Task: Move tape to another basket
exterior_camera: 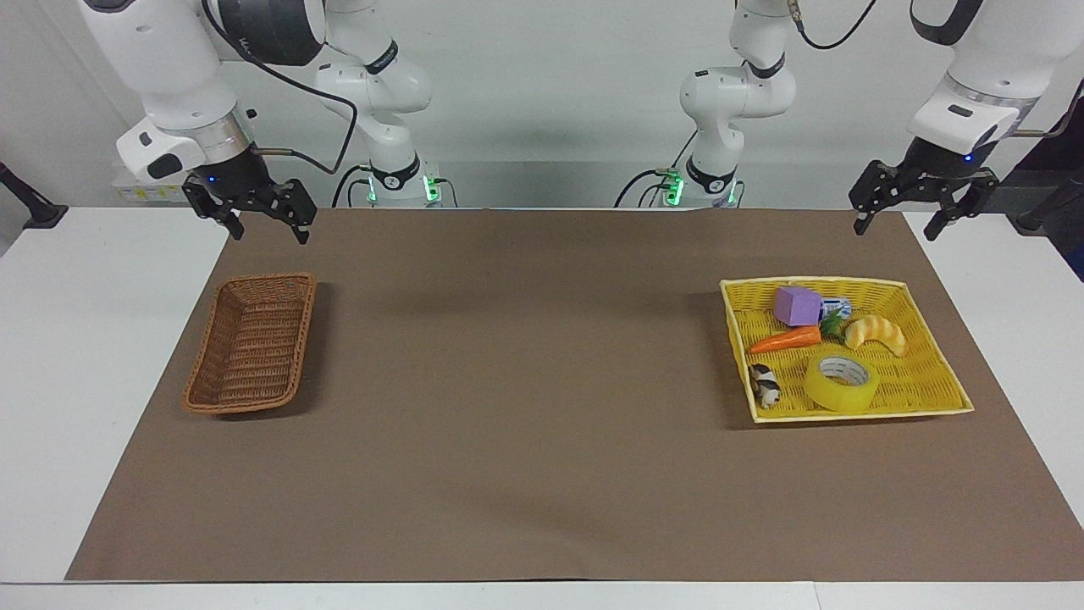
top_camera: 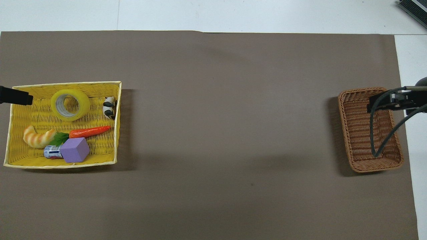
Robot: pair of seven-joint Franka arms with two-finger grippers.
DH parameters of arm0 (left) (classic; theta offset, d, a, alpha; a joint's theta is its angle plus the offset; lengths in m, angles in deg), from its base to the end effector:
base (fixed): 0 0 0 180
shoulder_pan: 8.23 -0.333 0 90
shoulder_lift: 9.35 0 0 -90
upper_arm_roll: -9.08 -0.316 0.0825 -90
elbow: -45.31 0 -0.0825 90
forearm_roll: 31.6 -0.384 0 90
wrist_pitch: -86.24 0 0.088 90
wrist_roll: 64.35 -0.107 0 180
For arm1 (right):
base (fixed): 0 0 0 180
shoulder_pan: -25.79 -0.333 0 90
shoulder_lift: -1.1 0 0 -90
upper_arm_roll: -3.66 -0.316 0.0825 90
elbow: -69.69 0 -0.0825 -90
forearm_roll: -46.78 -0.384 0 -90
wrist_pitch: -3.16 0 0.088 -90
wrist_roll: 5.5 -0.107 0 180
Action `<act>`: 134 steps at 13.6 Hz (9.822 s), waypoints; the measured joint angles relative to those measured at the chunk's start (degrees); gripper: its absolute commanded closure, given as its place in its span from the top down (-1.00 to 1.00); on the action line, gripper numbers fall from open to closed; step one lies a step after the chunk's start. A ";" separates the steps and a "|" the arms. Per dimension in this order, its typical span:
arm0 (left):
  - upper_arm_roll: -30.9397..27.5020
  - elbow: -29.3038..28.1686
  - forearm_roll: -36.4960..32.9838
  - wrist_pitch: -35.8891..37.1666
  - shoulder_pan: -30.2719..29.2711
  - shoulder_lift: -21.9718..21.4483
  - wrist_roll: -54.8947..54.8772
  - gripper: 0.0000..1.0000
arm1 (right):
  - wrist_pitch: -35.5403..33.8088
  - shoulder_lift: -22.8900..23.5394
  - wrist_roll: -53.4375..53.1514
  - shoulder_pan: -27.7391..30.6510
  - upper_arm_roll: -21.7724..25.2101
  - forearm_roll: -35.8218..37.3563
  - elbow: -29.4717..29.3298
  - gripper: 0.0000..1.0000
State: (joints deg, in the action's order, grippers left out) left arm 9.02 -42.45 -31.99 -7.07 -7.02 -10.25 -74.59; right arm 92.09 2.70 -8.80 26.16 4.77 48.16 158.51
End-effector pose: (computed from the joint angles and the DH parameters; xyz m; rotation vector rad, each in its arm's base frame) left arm 0.5558 -0.0105 0.6572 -3.1056 0.3097 -0.1745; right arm 0.5608 -0.0169 0.6170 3.1136 -0.1302 -0.0399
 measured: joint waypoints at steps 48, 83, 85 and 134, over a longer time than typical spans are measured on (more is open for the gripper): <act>-0.81 -27.41 2.15 -50.70 -8.06 16.06 -13.94 -0.50 | -0.15 0.03 0.00 -0.43 -0.21 -0.01 -0.20 1.00; 1.70 -25.86 22.48 -48.82 34.14 7.07 39.04 -1.00 | 29.82 -2.27 1.42 -16.45 -0.86 -32.02 23.49 1.00; 1.70 -25.86 22.49 -50.97 36.30 7.22 42.46 -1.00 | 31.84 -2.24 0.79 -17.39 -0.85 -32.02 24.07 1.00; -1.02 1.71 2.70 -6.94 6.34 6.16 1.45 1.00 | 20.57 1.71 11.29 11.89 0.40 -1.64 22.46 -1.00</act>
State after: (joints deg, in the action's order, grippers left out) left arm 8.00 -40.74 -29.29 -14.01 -0.68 -4.09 -73.14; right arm 112.66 4.41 2.49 38.05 5.17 46.52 180.97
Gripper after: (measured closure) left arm 0.000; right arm 1.000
